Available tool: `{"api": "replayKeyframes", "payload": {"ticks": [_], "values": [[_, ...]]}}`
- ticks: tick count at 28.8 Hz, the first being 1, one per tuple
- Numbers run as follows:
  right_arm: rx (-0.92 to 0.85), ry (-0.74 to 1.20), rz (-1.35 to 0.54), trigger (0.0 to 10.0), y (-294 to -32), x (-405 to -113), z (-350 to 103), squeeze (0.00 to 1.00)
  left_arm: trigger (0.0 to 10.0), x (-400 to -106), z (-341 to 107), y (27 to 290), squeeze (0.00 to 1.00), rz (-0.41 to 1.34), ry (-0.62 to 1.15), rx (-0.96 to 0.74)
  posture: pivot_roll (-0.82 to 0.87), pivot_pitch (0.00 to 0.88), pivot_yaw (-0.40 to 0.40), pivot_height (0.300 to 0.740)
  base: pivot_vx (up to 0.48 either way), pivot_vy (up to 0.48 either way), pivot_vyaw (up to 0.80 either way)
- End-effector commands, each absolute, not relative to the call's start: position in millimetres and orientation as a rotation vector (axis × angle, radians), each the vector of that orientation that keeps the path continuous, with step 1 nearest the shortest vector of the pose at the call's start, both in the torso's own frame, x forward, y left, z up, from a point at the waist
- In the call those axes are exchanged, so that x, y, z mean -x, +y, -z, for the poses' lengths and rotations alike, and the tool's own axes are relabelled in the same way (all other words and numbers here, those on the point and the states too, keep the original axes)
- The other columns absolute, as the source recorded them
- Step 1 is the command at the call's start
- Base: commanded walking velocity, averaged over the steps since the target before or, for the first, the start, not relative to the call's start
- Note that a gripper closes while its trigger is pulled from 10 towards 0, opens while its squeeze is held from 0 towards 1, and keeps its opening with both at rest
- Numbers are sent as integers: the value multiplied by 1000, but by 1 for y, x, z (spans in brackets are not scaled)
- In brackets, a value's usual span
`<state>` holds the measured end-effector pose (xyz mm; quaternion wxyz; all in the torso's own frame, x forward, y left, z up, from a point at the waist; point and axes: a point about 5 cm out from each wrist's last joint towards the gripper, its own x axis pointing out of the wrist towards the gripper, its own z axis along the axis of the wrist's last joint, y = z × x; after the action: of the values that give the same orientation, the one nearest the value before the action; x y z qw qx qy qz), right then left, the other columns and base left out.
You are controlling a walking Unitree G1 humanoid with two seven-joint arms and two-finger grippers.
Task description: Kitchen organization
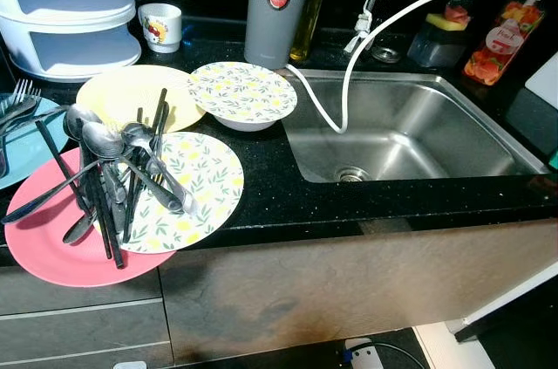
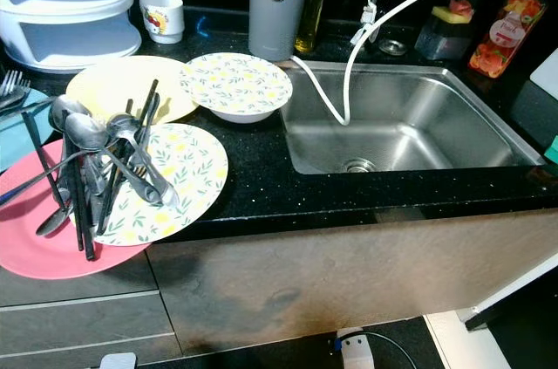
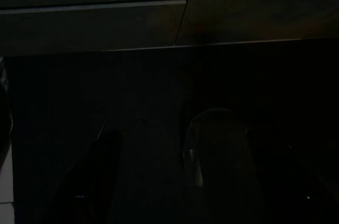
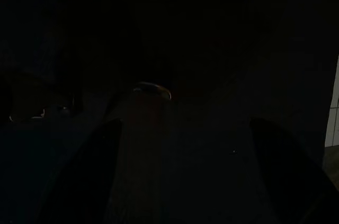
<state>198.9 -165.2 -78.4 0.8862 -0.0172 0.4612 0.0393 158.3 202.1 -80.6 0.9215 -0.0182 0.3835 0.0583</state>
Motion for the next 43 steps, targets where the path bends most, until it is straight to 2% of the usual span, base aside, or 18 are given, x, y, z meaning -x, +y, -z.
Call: {"api": "replayKeyframes", "payload": {"ticks": [1, 10, 23, 34, 43], "values": [[41, 975, -77, 10000, -168, -193, 81, 0, 10000, -154, 83, 199, 0, -109, 800, 45, 85, 148, -131, 740, 0, 0, 0], [41, 951, -76, 10000, -167, -201, 77, 0, 10000, -167, 73, 200, 0, -63, 721, 25, 73, 114, -127, 740, 0, 0, 0], [46, 955, -73, 10000, -168, -200, 78, 0, 10000, -162, 77, 198, 0, -58, 750, 17, 91, 84, -128, 740, 0, 0, 0], [29, 942, -70, 10000, -161, -205, 76, 0, 10000, -168, 76, 198, 0, -41, 766, 5, 85, 95, -100, 740, 0, 0, 0], [12, 959, -53, 10000, -160, -195, 81, 0, 10000, -168, 76, 201, 0, -33, 768, -6, 86, 97, -88, 740, 0, 0, 0]]}}
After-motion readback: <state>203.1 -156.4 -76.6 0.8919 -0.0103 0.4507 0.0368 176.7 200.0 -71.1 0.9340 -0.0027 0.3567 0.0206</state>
